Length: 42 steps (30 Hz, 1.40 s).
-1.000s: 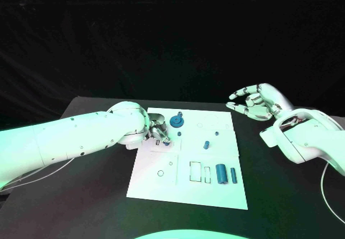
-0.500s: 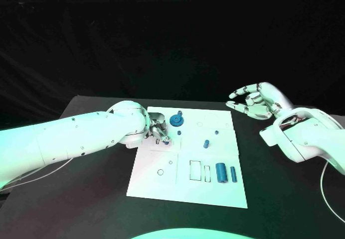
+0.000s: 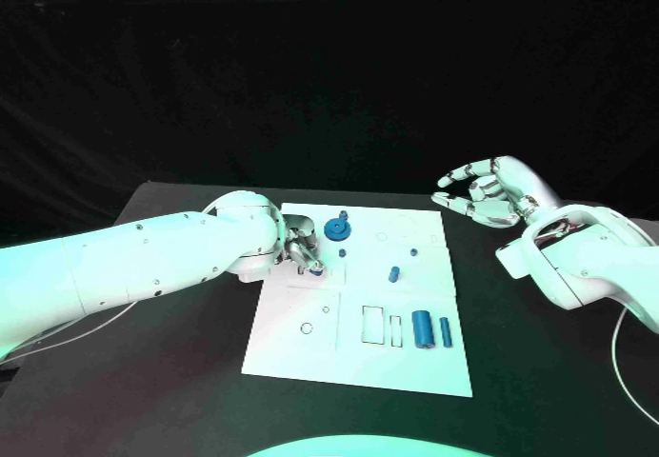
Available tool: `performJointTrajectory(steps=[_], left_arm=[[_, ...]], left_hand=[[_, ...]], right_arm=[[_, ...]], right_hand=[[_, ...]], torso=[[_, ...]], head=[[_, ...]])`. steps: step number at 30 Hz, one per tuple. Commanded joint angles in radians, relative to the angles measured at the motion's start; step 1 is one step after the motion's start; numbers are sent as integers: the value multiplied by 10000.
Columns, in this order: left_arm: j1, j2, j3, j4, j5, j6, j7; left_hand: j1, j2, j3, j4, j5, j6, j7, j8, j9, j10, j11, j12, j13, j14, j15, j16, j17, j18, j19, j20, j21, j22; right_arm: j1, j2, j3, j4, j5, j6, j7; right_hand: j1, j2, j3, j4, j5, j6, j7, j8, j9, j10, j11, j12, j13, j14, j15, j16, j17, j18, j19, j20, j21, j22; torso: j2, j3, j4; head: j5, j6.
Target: Assemble the parts on the task board
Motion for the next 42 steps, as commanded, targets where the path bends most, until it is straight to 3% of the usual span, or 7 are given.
performJointTrajectory(steps=[1, 17, 34, 42], left_arm=[[-12, 13, -6, 3, -82, 373, -13], [-12, 202, -32, -222, 82, 351, -29], [-12, 292, -40, -340, 222, 635, -30], [-12, 302, -40, -358, 231, 687, -30]], left_hand=[[2, 57, 2098, -2062, 37, 32, -58, 17, 19, 62, 34, 12, -6, 1003, -66, 61, 2454, -108, 80, -5, 34, 9], [-270, 109, 2008, -1873, -97, 20, -100, 36, 127, 125, 9, 3, -40, 1009, -81, 76, 2472, -117, 92, -16, 49, 45], [-881, 170, 951, -1219, -252, 141, -322, 35, 325, 308, -146, 132, 65, 1029, -199, 123, 2533, -135, 137, -81, 48, 126], [-960, 172, 737, -1083, -270, 208, -348, 15, 329, 335, -165, 176, 115, 1031, -216, 129, 2540, -142, 156, -93, 57, 157]], right_arm=[[-9, 4, 1, 2, -49, 56, 83], [-12, -9, 1, 15, -42, 53, 93], [-12, -19, 1, 9, -20, 57, 107], [-13, -26, 1, 11, -8, 46, 118]], right_hand=[[-105, 32, 44, 12, 45, -30, -14, 23, 12, -21, -72, -40, 1062, 765, -45, -64, 1401, 144, 288, -75, -38, 1590], [-126, 32, 49, 5, 50, -44, -18, 53, 21, -31, -77, -55, 1045, 760, -50, -75, 1375, 147, 283, -80, -56, 1579], [-138, 27, 47, 6, 49, -51, -19, 63, 25, -32, -78, -57, 1043, 759, -52, -78, 1368, 149, 280, -82, -65, 1574], [-152, 24, 45, 8, 48, -57, -20, 72, 27, -40, -79, -68, 1032, 753, -53, -87, 1342, 155, 267, -84, -92, 1555]], torso=[[-1, -2, -1], [4, 10, -11], [-5, 4, -1], [0, 4, 1]], head=[[-1, -7], [-7, -46], [-38, -101], [-44, -112]])
